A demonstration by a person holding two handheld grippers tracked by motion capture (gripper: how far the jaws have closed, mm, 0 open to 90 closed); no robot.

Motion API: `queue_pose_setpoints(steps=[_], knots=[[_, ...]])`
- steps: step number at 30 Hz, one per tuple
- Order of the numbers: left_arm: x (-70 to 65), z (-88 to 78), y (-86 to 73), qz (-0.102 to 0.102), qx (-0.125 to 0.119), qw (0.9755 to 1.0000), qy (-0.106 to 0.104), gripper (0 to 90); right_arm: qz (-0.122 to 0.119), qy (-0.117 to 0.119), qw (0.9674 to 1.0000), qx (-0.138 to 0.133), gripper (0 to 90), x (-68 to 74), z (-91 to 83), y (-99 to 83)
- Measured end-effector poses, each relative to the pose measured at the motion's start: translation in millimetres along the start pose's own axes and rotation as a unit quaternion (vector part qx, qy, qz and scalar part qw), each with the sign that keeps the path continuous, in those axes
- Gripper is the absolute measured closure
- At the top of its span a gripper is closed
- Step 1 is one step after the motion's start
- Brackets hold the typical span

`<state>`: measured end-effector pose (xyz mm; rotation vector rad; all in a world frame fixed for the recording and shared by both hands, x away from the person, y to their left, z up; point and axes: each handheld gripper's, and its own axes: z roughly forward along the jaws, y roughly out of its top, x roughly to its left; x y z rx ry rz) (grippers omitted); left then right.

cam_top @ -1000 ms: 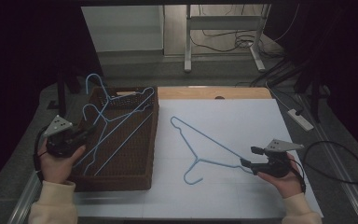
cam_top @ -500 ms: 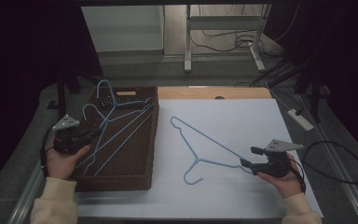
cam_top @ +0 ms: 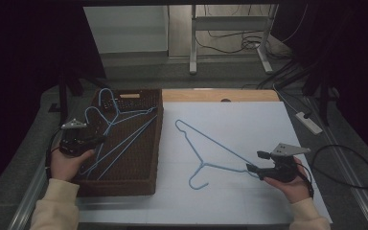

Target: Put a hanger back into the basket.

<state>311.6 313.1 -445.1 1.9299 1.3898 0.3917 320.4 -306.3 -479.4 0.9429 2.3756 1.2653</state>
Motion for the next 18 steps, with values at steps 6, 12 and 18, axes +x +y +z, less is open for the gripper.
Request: queue_pose_setpoints(steps=[6,12,18], knots=[[4.2,10.6,0.6,0.004,0.047,0.9987,0.021,85.6,-0.003,0.001,1.0000,0.004,28.7,0.0,1.4,-0.1],[-0.6,17.4,1.3,0.042,0.065,0.9938,0.080,72.1,-0.001,0.002,1.0000,0.007,28.2,0.0,2.3,-0.6],[-7.8,7.0,3.2,0.063,0.008,0.9939,0.090,49.3,-0.002,0.003,1.0000,0.007,28.1,-0.2,1.8,-0.8]])
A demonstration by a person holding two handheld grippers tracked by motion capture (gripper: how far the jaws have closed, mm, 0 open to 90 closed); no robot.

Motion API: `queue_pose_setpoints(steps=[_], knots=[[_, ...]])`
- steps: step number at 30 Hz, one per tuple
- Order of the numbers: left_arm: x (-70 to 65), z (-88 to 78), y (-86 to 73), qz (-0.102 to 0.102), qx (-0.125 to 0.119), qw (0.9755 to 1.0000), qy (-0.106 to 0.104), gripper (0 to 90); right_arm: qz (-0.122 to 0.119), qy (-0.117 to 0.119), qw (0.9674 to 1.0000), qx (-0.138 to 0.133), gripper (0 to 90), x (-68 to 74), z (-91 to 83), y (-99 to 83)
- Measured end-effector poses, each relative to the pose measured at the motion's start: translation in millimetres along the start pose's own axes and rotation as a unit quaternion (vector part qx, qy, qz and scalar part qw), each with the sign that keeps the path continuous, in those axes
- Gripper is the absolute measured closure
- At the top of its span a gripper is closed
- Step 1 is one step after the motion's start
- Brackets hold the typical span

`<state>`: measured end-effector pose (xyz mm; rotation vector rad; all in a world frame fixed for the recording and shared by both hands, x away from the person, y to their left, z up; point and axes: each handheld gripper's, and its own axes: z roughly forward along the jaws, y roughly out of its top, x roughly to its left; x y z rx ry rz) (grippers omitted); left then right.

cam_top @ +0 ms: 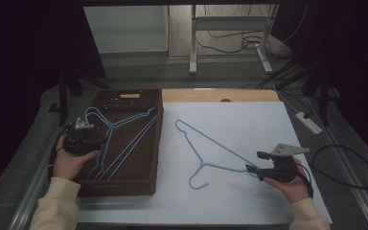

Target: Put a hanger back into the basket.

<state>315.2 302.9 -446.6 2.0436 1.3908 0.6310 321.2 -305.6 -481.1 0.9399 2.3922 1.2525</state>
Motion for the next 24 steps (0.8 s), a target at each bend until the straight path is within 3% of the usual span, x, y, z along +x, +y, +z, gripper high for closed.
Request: queue_pose_setpoints(steps=[4,9,10,11,16,17,24], knots=[[-8.9,-15.7,0.3,0.005,-0.048,0.9983,-0.032,43.7,0.001,-0.001,1.0000,0.000,28.1,0.0,0.0,-0.1],[-21.8,-29.4,0.7,0.018,-0.074,0.9955,-0.056,41.4,0.000,0.000,1.0000,-0.001,28.2,0.3,-0.2,0.1],[-24.5,-32.2,0.3,0.016,-0.082,0.9941,-0.069,41.0,-0.001,0.000,1.0000,-0.001,28.1,0.4,-0.2,0.1],[-29.6,-37.1,-0.4,0.008,-0.093,0.9912,-0.094,40.8,0.000,0.000,1.0000,-0.002,28.1,0.6,-0.2,0.2],[-42.4,-44.5,-1.4,0.012,-0.102,0.9884,-0.112,40.0,-0.001,-0.001,1.0000,-0.002,28.1,1.7,-0.4,0.7],[-48.6,-47.9,-2.2,0.016,-0.107,0.9865,-0.123,39.7,-0.002,0.000,1.0000,-0.001,28.1,2.1,-0.4,0.9],[-71.5,-54.9,-9.1,0.033,-0.125,0.9808,-0.146,38.8,-0.006,0.003,1.0000,0.002,28.0,3.8,0.9,1.1]])
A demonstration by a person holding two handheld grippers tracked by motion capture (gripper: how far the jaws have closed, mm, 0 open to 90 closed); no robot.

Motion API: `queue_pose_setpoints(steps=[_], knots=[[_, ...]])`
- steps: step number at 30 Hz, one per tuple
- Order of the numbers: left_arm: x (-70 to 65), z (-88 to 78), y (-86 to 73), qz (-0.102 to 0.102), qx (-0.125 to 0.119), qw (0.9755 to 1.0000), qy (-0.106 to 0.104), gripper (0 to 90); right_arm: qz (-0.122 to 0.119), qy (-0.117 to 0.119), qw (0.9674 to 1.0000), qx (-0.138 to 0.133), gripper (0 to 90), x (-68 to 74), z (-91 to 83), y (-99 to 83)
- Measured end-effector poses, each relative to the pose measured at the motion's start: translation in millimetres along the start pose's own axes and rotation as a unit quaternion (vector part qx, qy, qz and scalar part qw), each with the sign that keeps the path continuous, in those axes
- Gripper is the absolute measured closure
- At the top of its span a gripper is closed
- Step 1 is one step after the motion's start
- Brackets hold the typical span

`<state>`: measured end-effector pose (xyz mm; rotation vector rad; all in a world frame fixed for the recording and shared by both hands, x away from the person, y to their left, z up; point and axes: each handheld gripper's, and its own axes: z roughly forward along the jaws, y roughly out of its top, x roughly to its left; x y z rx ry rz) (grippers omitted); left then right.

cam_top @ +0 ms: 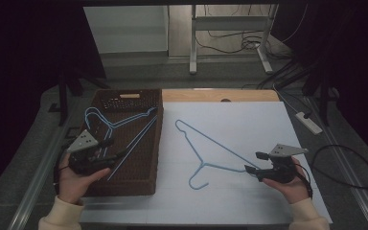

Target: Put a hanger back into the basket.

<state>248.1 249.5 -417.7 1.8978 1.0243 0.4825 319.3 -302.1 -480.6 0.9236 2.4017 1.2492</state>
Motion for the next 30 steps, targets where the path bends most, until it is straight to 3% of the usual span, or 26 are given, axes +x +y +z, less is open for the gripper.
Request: queue_pose_setpoints(steps=[15,17,20,30], knots=[[-32.3,10.7,-9.2,0.017,0.003,0.9996,-0.025,36.4,-0.009,-0.009,0.9999,0.002,28.3,3.8,-0.3,0.3],[-33.3,11.1,-9.0,0.018,0.003,0.9995,-0.026,36.3,-0.009,-0.010,0.9999,0.002,28.5,3.7,-0.4,0.3],[-35.8,12.7,-8.9,0.022,0.004,0.9994,-0.026,36.3,-0.007,-0.033,0.9994,0.006,29.0,2.0,-0.8,-0.1],[-35.6,17.5,-13.5,0.021,0.004,0.9995,-0.022,36.3,-0.006,-0.032,0.9993,0.016,30.1,1.7,2.5,-1.0]])
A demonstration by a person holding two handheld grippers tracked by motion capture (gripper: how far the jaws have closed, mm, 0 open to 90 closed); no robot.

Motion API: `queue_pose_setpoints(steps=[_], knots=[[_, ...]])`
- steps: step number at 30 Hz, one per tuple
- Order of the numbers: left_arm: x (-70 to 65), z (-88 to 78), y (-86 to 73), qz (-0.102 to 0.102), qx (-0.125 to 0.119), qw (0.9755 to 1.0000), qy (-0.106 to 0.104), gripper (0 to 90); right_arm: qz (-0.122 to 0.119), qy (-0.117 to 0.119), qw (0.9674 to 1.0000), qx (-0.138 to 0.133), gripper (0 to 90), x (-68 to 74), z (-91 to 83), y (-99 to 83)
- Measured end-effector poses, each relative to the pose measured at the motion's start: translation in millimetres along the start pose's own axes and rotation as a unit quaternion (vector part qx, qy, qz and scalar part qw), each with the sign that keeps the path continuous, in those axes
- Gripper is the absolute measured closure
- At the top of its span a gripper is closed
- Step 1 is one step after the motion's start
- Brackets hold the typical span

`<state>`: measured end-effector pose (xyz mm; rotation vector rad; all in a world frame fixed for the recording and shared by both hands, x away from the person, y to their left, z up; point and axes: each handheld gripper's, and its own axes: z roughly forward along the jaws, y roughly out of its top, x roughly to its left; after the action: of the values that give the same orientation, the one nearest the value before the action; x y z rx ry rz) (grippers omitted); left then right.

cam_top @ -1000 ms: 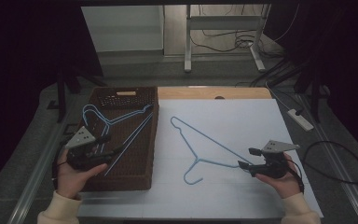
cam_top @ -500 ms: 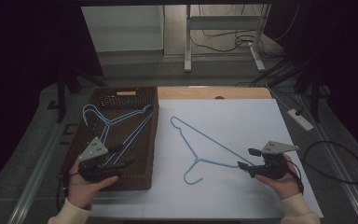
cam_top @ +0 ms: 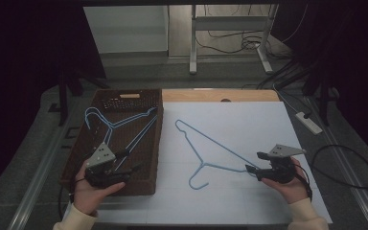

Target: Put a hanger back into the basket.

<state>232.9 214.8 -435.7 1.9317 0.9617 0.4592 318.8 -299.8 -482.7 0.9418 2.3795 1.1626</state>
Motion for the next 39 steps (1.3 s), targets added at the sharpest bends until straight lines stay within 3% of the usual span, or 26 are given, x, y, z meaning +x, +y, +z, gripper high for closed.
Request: queue_pose_setpoints(steps=[5,12,15,18,21,23,24,25,26,29,30,39], knots=[[1.0,0.0,-1.0,-0.005,-0.004,1.0000,0.002,36.2,0.000,-0.004,1.0000,0.001,31.3,0.7,-0.4,1.1],[2.6,0.9,-3.5,-0.005,-0.001,1.0000,0.005,35.7,-0.010,-0.059,0.9971,0.046,36.8,-5.1,-0.4,1.1],[3.8,-0.2,-3.9,-0.005,-0.002,1.0000,0.005,35.5,-0.020,-0.078,0.9943,0.069,42.7,-9.2,1.4,2.0],[4.2,-0.9,-4.2,-0.007,-0.001,1.0000,0.005,35.3,-0.024,-0.064,0.9938,0.087,49.8,-13.9,6.2,6.0],[3.8,-1.5,-4.0,-0.007,0.000,1.0000,0.002,35.2,-0.030,-0.052,0.9927,0.104,65.8,-16.1,9.2,14.0],[3.7,-1.6,-4.0,-0.008,0.000,1.0000,0.000,35.2,-0.031,-0.044,0.9921,0.113,70.0,-16.5,10.4,17.2],[3.7,-1.9,-3.8,-0.009,-0.001,1.0000,-0.003,35.2,-0.032,-0.044,0.9912,0.121,74.9,-16.5,11.8,19.9],[3.5,-2.1,-3.6,-0.008,-0.002,1.0000,-0.005,35.2,-0.044,-0.047,0.9874,0.144,84.1,-16.5,15.4,23.7],[3.4,-2.0,-3.6,-0.008,-0.001,0.9999,-0.007,35.1,-0.049,-0.045,0.9857,0.154,87.0,-15.8,17.8,24.4],[3.0,-2.0,-3.8,-0.007,0.000,0.9999,-0.008,35.1,-0.053,-0.035,0.9830,0.173,90.0,-14.4,22.1,23.9],[2.6,-2.2,-3.8,-0.007,0.001,0.9999,-0.010,35.1,-0.058,-0.025,0.9794,0.192,90.0,-12.3,25.8,20.9],[1.9,-4.4,-2.8,-0.009,0.002,0.9997,-0.022,34.9,-0.052,0.009,0.9755,0.214,90.0,1.4,24.2,4.2]])
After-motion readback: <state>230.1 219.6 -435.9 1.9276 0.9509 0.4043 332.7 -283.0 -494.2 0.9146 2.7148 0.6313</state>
